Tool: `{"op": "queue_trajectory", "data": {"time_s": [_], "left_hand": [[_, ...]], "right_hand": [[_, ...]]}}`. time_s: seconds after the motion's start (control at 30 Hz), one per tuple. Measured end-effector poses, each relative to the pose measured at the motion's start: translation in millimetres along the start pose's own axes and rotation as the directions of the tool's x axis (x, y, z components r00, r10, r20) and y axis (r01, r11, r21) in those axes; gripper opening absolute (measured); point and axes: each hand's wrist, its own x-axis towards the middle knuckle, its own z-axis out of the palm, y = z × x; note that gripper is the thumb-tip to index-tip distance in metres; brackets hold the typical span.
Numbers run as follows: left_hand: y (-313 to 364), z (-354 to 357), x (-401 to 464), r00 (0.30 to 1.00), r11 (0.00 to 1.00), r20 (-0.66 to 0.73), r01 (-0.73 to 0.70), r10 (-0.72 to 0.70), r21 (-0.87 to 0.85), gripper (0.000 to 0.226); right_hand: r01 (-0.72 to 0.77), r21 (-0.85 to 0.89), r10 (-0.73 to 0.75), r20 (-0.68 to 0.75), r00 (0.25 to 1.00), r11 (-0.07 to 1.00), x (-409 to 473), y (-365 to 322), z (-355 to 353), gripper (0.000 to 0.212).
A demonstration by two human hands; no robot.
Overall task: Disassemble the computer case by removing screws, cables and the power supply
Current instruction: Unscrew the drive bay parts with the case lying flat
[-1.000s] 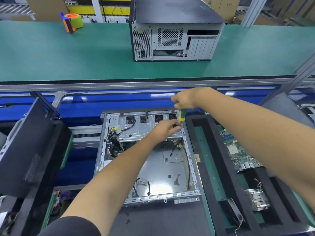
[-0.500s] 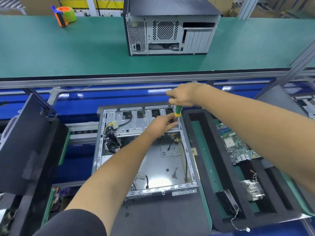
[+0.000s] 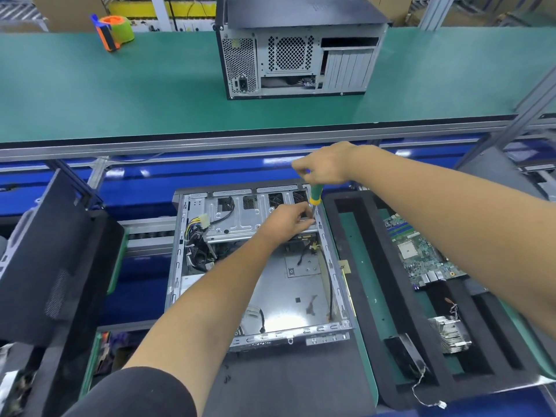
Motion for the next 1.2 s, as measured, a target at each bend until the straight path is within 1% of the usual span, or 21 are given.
{"op": "queue_trajectory", "data": {"time_s": [0.07,0.1,0.13,0.2,0.27,0.3,0.33,0.4,0.47,0.53,0.6,0.67,0.77,0.8,0.9,0.93,0.97,1.03,1.1,1.13,1.2], "left_hand": [[2,1,-2,1.0,1.0,-0.005,-0.005,0.005,0.009,0.018],[1,1,-2,1.0,1.0,-0.008,0.002,-0.001,0.005,0.019],[1,0,-1,1.0,1.0,-0.017,0.013,-0.014,-0.009,0.018],[-2,0,0,0.999,0.998,-0.03,0.031,-0.032,-0.047,0.017],[-2,-1,1,0.999,0.997,-0.038,0.032,-0.035,-0.07,0.016],[-3,-1,1,0.999,0.997,-0.04,0.031,-0.034,-0.073,0.016],[-3,-1,2,0.999,0.997,-0.041,0.028,-0.032,-0.074,0.016],[-3,0,2,0.999,0.997,-0.041,0.024,-0.027,-0.075,0.015],[-3,0,2,0.999,0.997,-0.035,0.023,-0.026,-0.078,0.016],[-3,0,1,0.999,0.996,-0.026,0.029,-0.032,-0.087,0.015],[-2,-1,1,0.998,0.993,-0.02,0.055,-0.057,-0.102,0.014],[-1,-1,1,0.998,0.992,-0.023,0.063,-0.066,-0.108,0.014],[2,-3,-1,0.998,0.994,-0.036,0.051,-0.055,-0.092,0.015],[2,-4,-1,0.998,0.995,-0.038,0.05,-0.054,-0.088,0.015],[2,-3,-1,0.997,0.995,-0.043,0.053,-0.056,-0.079,0.013],[3,-3,-1,0.997,0.995,-0.042,0.055,-0.059,-0.079,0.013],[2,-3,-1,0.997,0.995,-0.042,0.057,-0.06,-0.081,0.013],[2,-3,0,0.997,0.994,-0.047,0.056,-0.061,-0.097,0.014],[4,-4,-1,0.997,0.992,-0.051,0.055,-0.061,-0.112,0.014],[4,-4,-1,0.997,0.992,-0.051,0.052,-0.058,-0.113,0.014],[3,-4,0,0.997,0.992,-0.054,0.053,-0.06,-0.118,0.013]], "right_hand": [[0.022,0.1,-0.03,0.075,0.997,0.995,-2,0,-2,0.033],[0.015,0.101,-0.025,0.102,0.994,0.995,-3,0,-3,0.039],[0.0,0.06,-0.007,0.109,0.994,0.998,-4,0,-5,0.037],[-0.043,-0.112,0.052,0.082,0.995,0.993,-4,1,-5,0.02],[-0.042,-0.15,0.051,0.057,0.997,0.988,-3,3,-5,0.014],[-0.033,-0.095,0.039,0.056,0.998,0.995,-2,5,-4,0.008],[-0.016,-0.004,0.016,0.064,0.998,1.0,-3,6,-3,0.011],[0.029,0.182,-0.045,0.084,0.995,0.983,-6,7,-1,0.035],[0.064,0.229,-0.083,0.074,0.994,0.971,-10,3,1,0.036],[0.023,0.057,-0.026,0.039,0.999,0.998,-8,-2,1,0.019],[-0.015,-0.1,0.017,0.014,1.0,0.995,-7,-6,-3,0.018],[0.001,-0.069,0.001,0.035,0.999,0.998,-5,-7,-5,0.007],[0.034,0.019,-0.036,0.098,0.995,0.999,-5,-7,-5,0.033],[0.029,-0.001,-0.029,0.108,0.994,1.0,-5,-8,-6,0.035],[-0.04,-0.216,0.057,0.073,0.996,0.976,-3,-6,-7,0.024],[-0.045,-0.243,0.063,0.068,0.996,0.969,-1,-4,-7,0.024],[-0.037,-0.22,0.053,0.069,0.996,0.975,0,-2,-6,0.023],[0.005,-0.073,0.002,0.085,0.996,0.997,1,1,-4,0.013],[0.034,0.066,-0.042,0.119,0.992,0.997,-1,1,-5,0.028],[0.036,0.094,-0.048,0.133,0.99,0.995,-2,2,-5,0.032],[0.002,0.048,-0.008,0.135,0.991,0.999,-5,2,-6,0.024]]}}
